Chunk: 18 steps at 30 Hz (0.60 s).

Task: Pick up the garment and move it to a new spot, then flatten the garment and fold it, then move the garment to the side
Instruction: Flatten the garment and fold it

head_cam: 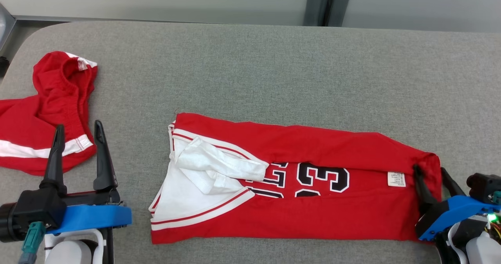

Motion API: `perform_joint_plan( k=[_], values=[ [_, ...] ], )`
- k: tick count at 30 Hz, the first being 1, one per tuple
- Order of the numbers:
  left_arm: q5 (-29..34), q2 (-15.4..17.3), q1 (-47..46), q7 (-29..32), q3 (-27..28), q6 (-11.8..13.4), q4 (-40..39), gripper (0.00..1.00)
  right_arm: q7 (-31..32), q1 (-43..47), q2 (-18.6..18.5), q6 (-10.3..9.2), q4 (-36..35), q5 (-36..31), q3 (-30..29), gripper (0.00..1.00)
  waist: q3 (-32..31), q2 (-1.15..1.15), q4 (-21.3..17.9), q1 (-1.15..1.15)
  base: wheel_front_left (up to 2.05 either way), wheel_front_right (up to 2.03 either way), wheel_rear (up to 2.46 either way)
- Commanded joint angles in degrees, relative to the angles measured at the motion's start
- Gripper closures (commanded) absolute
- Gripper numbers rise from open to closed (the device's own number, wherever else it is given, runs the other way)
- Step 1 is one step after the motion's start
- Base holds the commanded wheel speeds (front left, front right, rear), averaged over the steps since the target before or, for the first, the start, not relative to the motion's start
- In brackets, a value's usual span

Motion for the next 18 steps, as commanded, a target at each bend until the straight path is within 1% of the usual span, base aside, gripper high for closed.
perform_joint_plan(
  k=[1,4,5,6,8,9,11,14,18],
  values=[
    [1.0,-1.1,0.5,-0.3,1.4,-0.8,0.3,0.0,0.2,0.9,0.4,0.01,0.4,0.4,0.3,0.0,0.1,0.0,0.0,0.0,0.0,0.0,0.0],
    [3.2,-2.7,1.2,-0.3,3.7,-2.0,0.9,0.0,0.6,2.0,1.3,0.01,0.9,0.6,0.8,0.0,0.1,0.0,0.0,0.0,0.0,0.0,0.0],
    [3.8,-3.3,1.3,-0.3,4.2,-2.4,0.9,0.0,0.6,2.3,1.6,0.01,0.8,0.8,1.0,0.2,0.0,0.0,0.0,0.0,0.0,0.0,0.0],
    [4.5,-3.8,1.4,-0.3,4.7,-2.8,1.1,0.0,0.7,2.5,1.9,0.01,0.8,1.1,1.1,0.47,-0.1,0.0,0.0,0.0,0.0,0.0,0.0],
    [5.9,-4.6,1.4,-0.3,5.8,-3.4,1.6,0.0,0.8,3.0,2.5,0.01,0.6,1.5,1.5,0.75,-0.2,0.0,0.0,0.0,0.0,0.0,0.0],
    [6.4,-4.9,1.5,-0.3,6.2,-3.8,1.7,0.0,0.7,3.2,2.7,0.01,0.4,1.8,1.7,1.0,-0.3,0.0,0.0,0.0,0.0,0.0,0.0],
    [7.5,-5.8,1.8,-0.3,7.0,-4.3,2.1,0.0,-0.1,3.5,2.9,0.01,-0.3,2.4,1.8,1.0,-0.4,0.0,-0.1,0.0,0.0,0.0,0.0],
    [8.9,-6.5,2.1,-0.3,8.1,-5.0,2.4,0.0,-0.9,2.9,2.0,0.01,-1.3,2.7,1.1,1.0,-0.5,0.0,-0.4,0.0,0.0,0.0,0.0],
    [10.4,-7.5,2.2,-0.3,9.6,-5.9,2.6,0.0,-1.6,1.3,-0.7,-0.01,-2.7,2.5,-1.6,1.0,-0.8,0.0,-0.8,0.0,0.0,0.0,0.0]
  ],
)
